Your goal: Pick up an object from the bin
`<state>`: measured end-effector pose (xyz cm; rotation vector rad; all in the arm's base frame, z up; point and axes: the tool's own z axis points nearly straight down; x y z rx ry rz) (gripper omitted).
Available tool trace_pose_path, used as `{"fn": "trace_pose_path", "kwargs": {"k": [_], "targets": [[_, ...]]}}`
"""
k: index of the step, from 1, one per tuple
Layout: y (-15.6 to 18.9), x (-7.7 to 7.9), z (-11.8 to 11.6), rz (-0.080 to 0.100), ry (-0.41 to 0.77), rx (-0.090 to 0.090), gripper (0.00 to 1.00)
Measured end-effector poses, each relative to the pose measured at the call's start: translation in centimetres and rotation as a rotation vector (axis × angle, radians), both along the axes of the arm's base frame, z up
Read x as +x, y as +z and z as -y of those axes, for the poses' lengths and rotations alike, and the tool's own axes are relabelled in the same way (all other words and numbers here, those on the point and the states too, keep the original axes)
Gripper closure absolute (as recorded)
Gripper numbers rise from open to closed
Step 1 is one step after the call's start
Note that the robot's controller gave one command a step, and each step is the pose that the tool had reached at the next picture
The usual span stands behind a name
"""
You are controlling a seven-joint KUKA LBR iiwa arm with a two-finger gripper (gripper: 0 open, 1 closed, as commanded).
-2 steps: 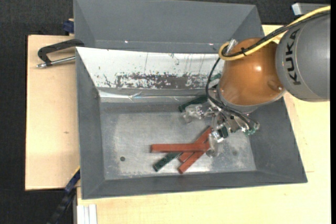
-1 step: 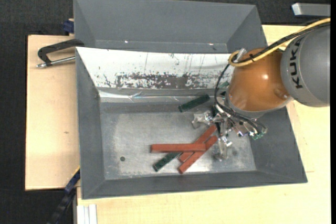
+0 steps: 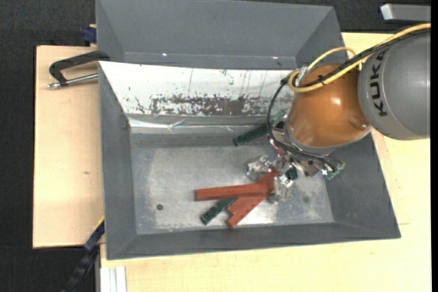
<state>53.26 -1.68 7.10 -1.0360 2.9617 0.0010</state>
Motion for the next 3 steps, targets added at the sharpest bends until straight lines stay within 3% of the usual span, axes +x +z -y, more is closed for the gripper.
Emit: {"fn": "trace_pose_path", "kwargs": {"k": [3], "targets": [[1.8, -0.1, 0.0, -0.004, -0.002, 0.001, 1.00]]}}
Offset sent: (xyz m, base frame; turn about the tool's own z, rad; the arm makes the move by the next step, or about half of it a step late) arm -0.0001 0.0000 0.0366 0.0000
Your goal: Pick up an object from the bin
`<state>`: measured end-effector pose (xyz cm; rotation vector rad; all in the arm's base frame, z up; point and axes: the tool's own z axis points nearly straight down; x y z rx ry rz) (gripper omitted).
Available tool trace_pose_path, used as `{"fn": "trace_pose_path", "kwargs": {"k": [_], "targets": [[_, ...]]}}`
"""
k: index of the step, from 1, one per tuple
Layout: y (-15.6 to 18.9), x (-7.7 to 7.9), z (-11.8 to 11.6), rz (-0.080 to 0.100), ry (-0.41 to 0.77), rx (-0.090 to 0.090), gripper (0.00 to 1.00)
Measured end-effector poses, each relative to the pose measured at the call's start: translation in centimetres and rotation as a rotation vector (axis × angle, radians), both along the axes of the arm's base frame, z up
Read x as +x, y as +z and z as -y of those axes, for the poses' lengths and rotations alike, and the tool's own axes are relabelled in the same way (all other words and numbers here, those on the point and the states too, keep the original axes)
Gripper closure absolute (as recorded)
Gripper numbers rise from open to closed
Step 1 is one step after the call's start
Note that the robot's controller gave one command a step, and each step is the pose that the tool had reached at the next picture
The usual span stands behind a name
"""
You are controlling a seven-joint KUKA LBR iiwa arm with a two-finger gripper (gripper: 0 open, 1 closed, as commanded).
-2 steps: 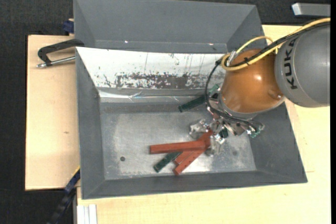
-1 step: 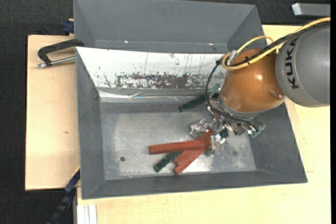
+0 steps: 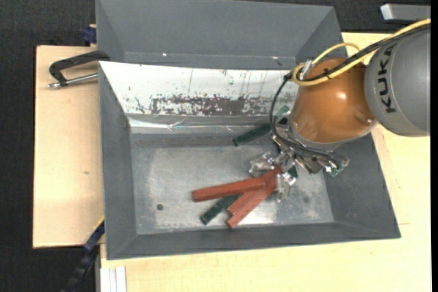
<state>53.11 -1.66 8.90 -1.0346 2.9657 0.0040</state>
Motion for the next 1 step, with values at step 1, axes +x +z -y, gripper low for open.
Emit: {"fn": "trace_pose_path", "kwargs": {"k": [1], "targets": [[1.52, 0.15, -0.02, 0.006, 0.000, 0.000, 1.00]]}}
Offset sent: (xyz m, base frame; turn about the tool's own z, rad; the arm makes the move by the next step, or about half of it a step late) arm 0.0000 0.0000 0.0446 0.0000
